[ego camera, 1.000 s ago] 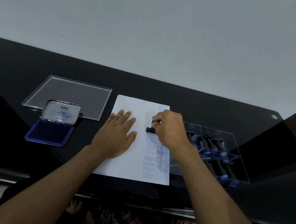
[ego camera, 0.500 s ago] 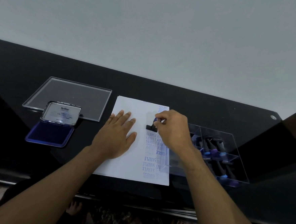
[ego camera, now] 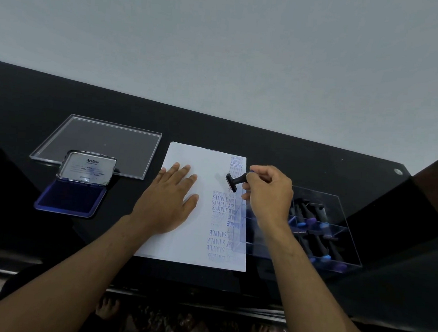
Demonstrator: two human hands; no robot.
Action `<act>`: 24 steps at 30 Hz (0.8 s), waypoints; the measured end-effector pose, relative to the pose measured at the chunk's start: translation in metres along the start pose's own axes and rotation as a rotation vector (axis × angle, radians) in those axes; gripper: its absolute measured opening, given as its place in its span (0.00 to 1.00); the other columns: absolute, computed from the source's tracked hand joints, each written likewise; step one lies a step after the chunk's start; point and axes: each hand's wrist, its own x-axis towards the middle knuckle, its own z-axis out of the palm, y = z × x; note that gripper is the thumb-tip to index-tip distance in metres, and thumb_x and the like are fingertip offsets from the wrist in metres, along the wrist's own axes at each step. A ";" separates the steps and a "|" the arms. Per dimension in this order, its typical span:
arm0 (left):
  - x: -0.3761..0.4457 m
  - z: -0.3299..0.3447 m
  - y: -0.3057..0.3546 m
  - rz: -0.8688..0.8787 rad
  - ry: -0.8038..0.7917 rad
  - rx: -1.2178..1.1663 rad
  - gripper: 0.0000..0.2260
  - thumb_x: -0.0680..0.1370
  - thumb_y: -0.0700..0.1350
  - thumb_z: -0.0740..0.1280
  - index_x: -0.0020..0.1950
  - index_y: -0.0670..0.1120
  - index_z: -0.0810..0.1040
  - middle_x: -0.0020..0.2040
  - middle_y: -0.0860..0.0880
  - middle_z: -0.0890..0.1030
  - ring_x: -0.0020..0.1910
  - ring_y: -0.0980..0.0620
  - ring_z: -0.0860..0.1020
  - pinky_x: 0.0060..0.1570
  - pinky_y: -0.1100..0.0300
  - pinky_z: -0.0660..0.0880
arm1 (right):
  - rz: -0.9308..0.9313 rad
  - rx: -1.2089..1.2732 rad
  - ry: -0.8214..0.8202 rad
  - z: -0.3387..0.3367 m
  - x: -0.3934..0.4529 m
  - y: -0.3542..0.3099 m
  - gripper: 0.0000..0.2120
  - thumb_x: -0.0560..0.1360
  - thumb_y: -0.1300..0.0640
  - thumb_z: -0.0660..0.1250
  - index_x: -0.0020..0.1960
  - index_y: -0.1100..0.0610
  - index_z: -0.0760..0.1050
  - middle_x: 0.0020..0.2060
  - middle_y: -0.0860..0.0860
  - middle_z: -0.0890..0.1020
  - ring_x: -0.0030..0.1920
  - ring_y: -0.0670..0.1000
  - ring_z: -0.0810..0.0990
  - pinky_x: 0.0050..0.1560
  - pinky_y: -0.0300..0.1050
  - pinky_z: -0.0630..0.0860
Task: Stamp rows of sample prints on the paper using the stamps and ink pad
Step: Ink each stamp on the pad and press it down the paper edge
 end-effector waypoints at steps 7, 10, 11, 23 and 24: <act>-0.001 0.000 -0.001 0.002 0.010 -0.006 0.34 0.79 0.64 0.41 0.81 0.50 0.60 0.82 0.49 0.55 0.81 0.49 0.48 0.78 0.51 0.43 | 0.020 0.018 0.024 0.001 0.001 0.002 0.06 0.75 0.63 0.68 0.46 0.53 0.81 0.37 0.49 0.84 0.35 0.48 0.84 0.34 0.47 0.83; -0.001 0.000 -0.001 0.006 0.016 -0.014 0.34 0.79 0.64 0.42 0.80 0.50 0.61 0.82 0.49 0.56 0.81 0.49 0.49 0.78 0.50 0.45 | 0.021 0.010 0.027 0.001 0.001 0.002 0.06 0.75 0.62 0.68 0.47 0.53 0.81 0.37 0.49 0.84 0.35 0.48 0.84 0.34 0.47 0.83; -0.001 0.000 -0.001 0.005 0.016 -0.014 0.34 0.79 0.64 0.42 0.80 0.50 0.61 0.82 0.49 0.56 0.81 0.49 0.49 0.79 0.50 0.45 | 0.021 0.010 0.027 0.001 0.002 0.003 0.06 0.75 0.62 0.68 0.47 0.53 0.81 0.37 0.49 0.84 0.35 0.48 0.84 0.34 0.47 0.83; -0.001 -0.001 0.000 0.007 0.005 -0.010 0.35 0.78 0.64 0.41 0.80 0.50 0.61 0.82 0.49 0.56 0.81 0.48 0.49 0.79 0.50 0.45 | 0.024 0.003 0.016 0.000 0.002 0.004 0.06 0.75 0.62 0.69 0.48 0.53 0.81 0.39 0.48 0.84 0.36 0.48 0.84 0.35 0.48 0.83; -0.001 -0.002 0.000 0.008 0.005 -0.011 0.35 0.78 0.65 0.41 0.80 0.50 0.61 0.82 0.49 0.56 0.81 0.48 0.49 0.78 0.50 0.45 | 0.024 0.003 0.015 0.000 0.001 0.004 0.06 0.75 0.62 0.69 0.48 0.53 0.81 0.39 0.48 0.84 0.37 0.48 0.84 0.35 0.47 0.83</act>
